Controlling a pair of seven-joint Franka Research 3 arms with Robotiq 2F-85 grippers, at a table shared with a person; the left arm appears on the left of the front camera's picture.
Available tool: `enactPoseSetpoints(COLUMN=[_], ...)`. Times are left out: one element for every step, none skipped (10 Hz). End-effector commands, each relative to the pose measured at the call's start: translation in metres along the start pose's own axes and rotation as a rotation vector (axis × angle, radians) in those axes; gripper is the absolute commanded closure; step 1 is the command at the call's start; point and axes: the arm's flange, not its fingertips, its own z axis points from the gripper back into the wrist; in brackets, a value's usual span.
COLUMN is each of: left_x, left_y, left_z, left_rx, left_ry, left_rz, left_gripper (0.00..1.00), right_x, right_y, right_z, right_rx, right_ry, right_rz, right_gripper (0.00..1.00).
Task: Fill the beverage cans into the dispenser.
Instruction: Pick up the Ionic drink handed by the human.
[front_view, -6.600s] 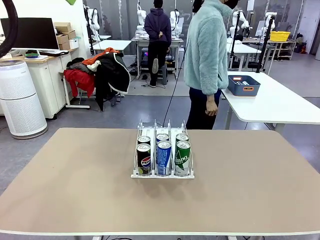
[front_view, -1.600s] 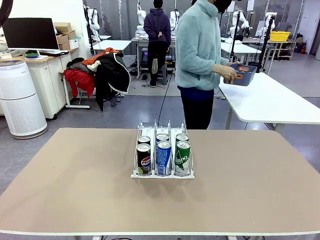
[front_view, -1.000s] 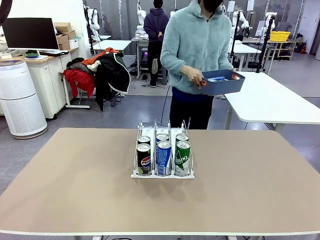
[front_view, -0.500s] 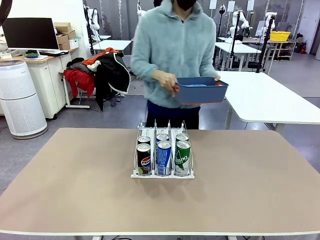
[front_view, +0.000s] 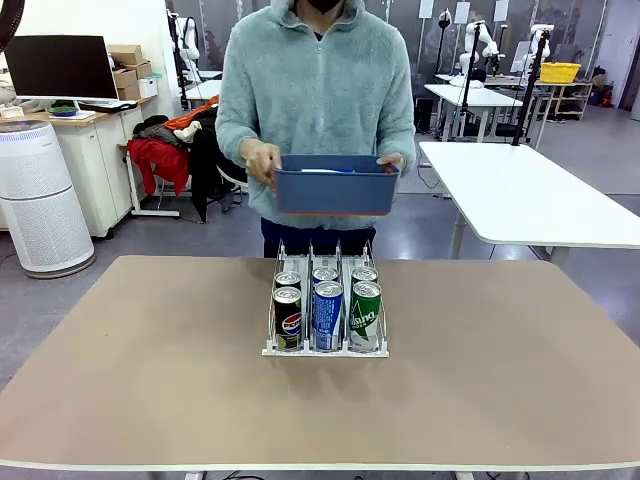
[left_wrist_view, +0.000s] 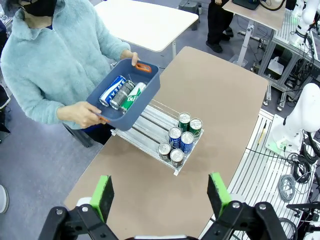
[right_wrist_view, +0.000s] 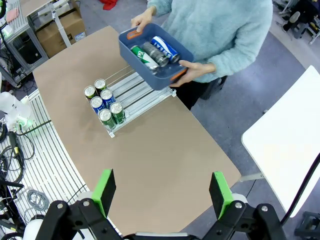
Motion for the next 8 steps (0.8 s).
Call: enactPoseSetpoints(left_x=[0.0001,0.0001,0.0001,0.0001,0.0001,0.0001,0.0001,0.0001], left_y=[-0.0003,-0.0003,-0.0003,-0.0003,-0.0003,-0.0003,-0.0003,-0.0003], left_z=[0.0001,0.0001,0.0001,0.0001,0.0001,0.0001,0.0001,0.0001], left_rx=[-0.001,-0.001,-0.001,-0.001,-0.001,-0.001,-0.001,-0.001], left_ry=[-0.001,-0.001,-0.001,-0.001,-0.001,-0.001,-0.001,-0.001], left_rz=[-0.001,-0.001,-0.001,-0.001,-0.001,-0.001,-0.001,-0.001], left_gripper=[0.00,0.00,0.00,0.00,0.00,0.00,0.00,0.00], right_x=[0.0006,0.0006,0.0006,0.0006,0.0006,0.0006,0.0006,0.0006], right_y=[0.0012,0.0012,0.0012,0.0012,0.0012,0.0012,0.0012,0.0012], right_z=[-0.0003,-0.0003,-0.0003,-0.0003,-0.0003,-0.0003,-0.0003,-0.0003], right_rx=[0.000,0.000,0.000,0.000,0.000,0.000,0.000,0.000], right_ry=[0.001,0.001,0.001,0.001,0.001,0.001,0.001,0.001], right_rz=[0.002,0.002,0.002,0.002,0.002,0.002,0.002,0.002], right_gripper=[0.00,0.00,0.00,0.00,0.00,0.00,0.00,0.00])
